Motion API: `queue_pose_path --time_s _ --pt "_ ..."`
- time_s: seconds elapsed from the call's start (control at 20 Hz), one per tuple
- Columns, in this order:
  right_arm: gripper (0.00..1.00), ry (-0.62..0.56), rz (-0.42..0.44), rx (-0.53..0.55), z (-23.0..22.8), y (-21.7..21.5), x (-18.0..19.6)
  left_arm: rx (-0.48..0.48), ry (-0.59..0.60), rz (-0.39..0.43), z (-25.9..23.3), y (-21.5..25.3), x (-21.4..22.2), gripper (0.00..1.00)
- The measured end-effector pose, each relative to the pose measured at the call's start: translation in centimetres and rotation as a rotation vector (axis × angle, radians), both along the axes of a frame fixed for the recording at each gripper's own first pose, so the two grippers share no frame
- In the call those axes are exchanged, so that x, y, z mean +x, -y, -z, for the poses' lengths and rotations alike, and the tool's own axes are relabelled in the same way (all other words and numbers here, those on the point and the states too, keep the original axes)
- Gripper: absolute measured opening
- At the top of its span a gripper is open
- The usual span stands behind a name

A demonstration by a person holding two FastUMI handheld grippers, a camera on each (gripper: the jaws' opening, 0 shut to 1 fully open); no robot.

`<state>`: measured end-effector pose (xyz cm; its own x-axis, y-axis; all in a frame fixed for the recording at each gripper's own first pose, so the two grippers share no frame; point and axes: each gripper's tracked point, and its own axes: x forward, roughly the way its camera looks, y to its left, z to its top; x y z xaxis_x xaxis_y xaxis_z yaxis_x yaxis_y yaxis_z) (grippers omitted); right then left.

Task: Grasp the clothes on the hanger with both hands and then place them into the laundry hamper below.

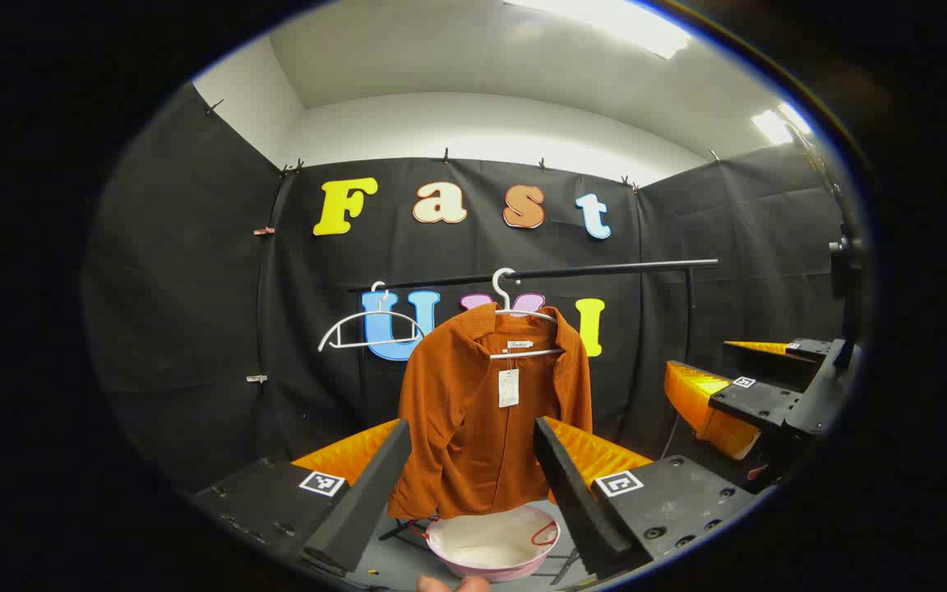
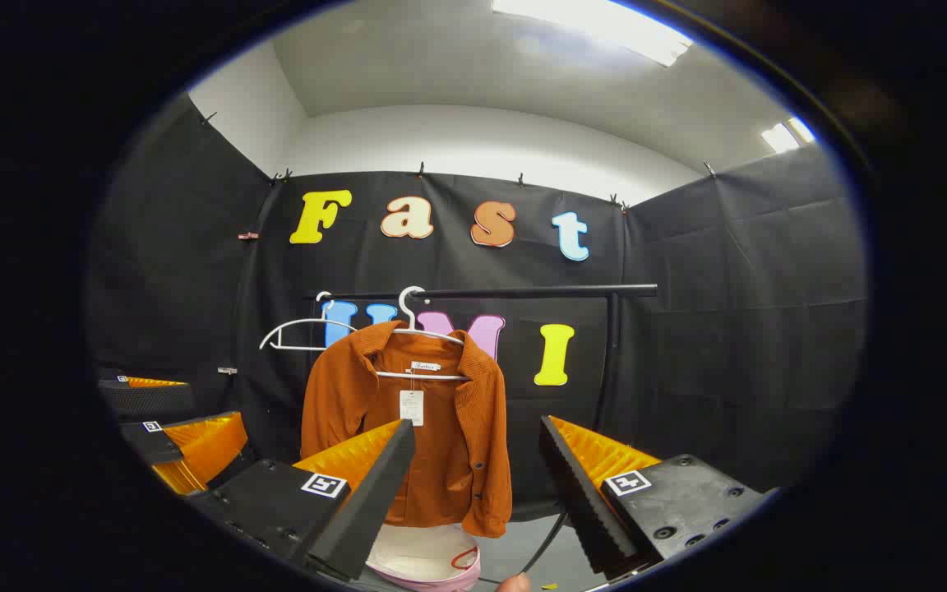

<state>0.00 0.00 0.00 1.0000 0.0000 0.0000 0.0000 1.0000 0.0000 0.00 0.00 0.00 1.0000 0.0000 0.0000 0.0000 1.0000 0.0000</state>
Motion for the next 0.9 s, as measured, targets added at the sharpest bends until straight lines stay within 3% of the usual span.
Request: queue_pose_path --time_s 0.65,0.9 --pt "0.98 0.018 0.115 0.015 -0.1 2.7 -0.7 0.011 0.041 0.042 -1.0 -1.2 2.1 0.95" --pt "0.98 0.009 0.118 0.021 0.4 2.6 -0.2 -0.007 0.052 0.055 -1.4 -0.6 2.4 0.95"
